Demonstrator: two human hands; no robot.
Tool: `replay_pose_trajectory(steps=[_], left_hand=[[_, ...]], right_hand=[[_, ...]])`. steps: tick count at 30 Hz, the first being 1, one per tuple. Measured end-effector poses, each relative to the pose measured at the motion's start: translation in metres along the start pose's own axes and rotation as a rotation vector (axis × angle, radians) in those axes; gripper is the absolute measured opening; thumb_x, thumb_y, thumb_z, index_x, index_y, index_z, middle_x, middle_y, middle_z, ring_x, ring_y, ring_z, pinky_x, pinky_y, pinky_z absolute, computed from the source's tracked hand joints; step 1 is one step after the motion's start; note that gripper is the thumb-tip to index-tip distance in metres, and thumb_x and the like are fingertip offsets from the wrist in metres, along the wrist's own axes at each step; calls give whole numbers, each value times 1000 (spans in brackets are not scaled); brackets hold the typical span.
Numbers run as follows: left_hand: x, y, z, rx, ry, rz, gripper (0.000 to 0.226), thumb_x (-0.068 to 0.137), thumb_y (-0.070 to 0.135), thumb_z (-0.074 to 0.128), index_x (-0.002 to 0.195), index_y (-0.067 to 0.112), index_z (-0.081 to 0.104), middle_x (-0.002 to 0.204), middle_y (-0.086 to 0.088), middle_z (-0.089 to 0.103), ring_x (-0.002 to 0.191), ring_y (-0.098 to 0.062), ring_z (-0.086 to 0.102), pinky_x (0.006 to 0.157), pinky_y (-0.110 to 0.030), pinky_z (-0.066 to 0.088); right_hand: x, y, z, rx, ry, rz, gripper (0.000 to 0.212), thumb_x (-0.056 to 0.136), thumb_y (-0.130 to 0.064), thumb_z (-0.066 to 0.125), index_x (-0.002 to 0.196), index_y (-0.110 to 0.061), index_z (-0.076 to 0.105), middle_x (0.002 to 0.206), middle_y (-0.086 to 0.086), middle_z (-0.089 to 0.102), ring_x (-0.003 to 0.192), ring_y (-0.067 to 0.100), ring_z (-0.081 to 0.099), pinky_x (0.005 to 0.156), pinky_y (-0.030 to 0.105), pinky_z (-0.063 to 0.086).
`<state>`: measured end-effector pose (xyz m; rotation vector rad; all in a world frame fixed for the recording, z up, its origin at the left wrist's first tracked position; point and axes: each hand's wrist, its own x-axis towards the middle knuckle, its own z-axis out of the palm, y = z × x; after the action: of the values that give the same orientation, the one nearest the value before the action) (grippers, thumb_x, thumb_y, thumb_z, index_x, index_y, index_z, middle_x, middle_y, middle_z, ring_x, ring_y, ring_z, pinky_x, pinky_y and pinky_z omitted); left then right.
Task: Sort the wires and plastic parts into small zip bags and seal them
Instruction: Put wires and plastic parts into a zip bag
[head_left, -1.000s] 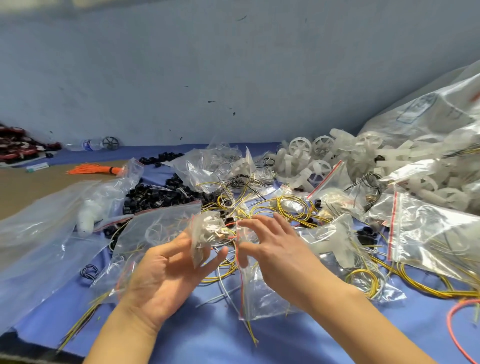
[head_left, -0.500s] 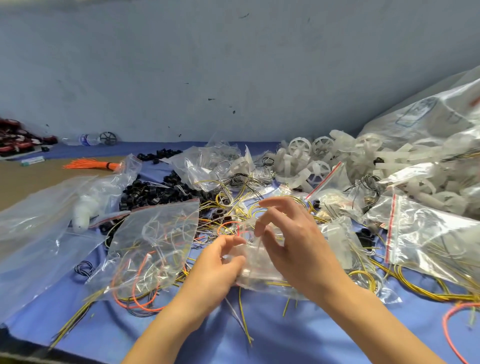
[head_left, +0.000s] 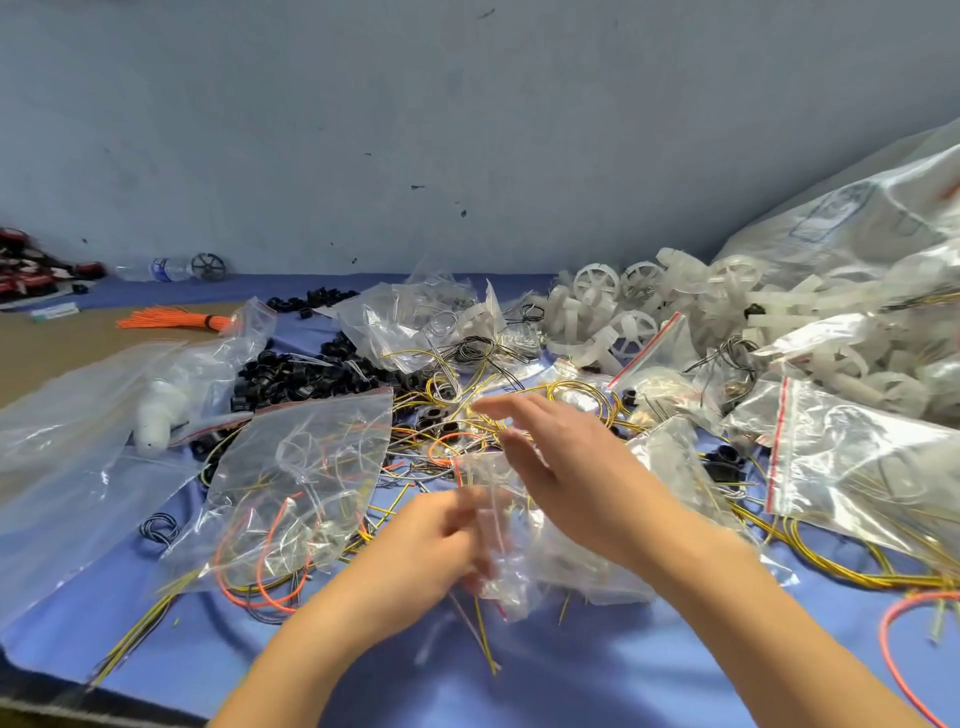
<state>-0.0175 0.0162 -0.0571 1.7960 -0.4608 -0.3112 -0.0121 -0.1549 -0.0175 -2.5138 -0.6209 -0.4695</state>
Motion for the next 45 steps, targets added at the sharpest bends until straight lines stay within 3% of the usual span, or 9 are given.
replay_pose_trajectory(steps=[3, 6, 11, 18, 23, 29, 37, 42, 45], left_hand=[[-13, -2, -19, -124, 66, -188, 28, 97, 36, 52, 101, 13, 67, 70, -7, 59, 49, -16, 55, 41, -25, 45], [-28, 5, -25, -118, -280, -399, 47, 85, 69, 54, 112, 32, 65, 66, -9, 65, 43, -17, 58, 37, -20, 44], [-29, 4, -7, 4, -514, -369, 25, 88, 50, 63, 112, 43, 60, 85, -7, 75, 54, -14, 65, 45, -21, 50], [-13, -5, -22, 21, -82, -150, 7, 83, 33, 67, 84, 27, 70, 75, 7, 63, 56, -14, 62, 44, -25, 50], [8, 29, -31, 133, 303, 77, 6, 91, 22, 65, 87, 20, 69, 73, 9, 66, 68, -9, 60, 62, -29, 51], [3, 110, -32, 454, 599, 656, 5, 88, 31, 68, 92, 29, 70, 85, 17, 68, 71, 2, 60, 61, -6, 41], [7, 112, -20, 415, 654, 686, 11, 92, 23, 65, 96, 32, 69, 86, 18, 67, 72, -1, 58, 64, -9, 43], [21, 91, -13, 129, 626, 517, 27, 88, 30, 65, 110, 46, 63, 89, 12, 64, 78, -10, 59, 78, -36, 52], [30, 88, -19, -97, 578, 472, 34, 81, 32, 68, 115, 37, 66, 92, 16, 67, 85, -5, 61, 83, -28, 53]], right_hand=[[17, 4, -3, -123, -112, 88, 33, 104, -40, 36, 129, -31, 55, 124, -4, 65, 115, 22, 58, 95, 42, 45], [33, 3, 6, -201, -305, 153, 46, 98, -59, 34, 119, -28, 61, 114, 1, 68, 108, 24, 61, 90, 39, 49], [48, 2, 28, -4, -470, 219, 47, 91, -55, 57, 106, -12, 69, 92, 11, 68, 73, 20, 58, 65, 28, 45], [44, 19, -18, 369, 68, 263, 17, 91, -33, 67, 95, -20, 77, 63, -25, 64, 57, -11, 54, 57, 10, 38], [20, 10, -66, 653, 476, 226, 9, 89, -17, 70, 86, -23, 76, 76, -18, 73, 70, -8, 61, 67, 8, 42], [-6, 6, -114, 870, 776, 174, 8, 89, -28, 70, 85, -24, 75, 76, -17, 70, 68, -1, 55, 73, 17, 45], [-18, 16, -102, 941, 796, 246, 11, 84, -37, 70, 87, -29, 77, 82, -16, 69, 71, 1, 54, 71, 18, 47], [-16, 26, -87, 995, 708, 335, 15, 79, -37, 68, 86, -27, 75, 76, -15, 67, 66, 2, 54, 72, 24, 47], [-16, 32, -87, 1014, 567, 365, 33, 74, -45, 67, 97, -22, 73, 78, -9, 65, 67, 5, 58, 73, 24, 50]])
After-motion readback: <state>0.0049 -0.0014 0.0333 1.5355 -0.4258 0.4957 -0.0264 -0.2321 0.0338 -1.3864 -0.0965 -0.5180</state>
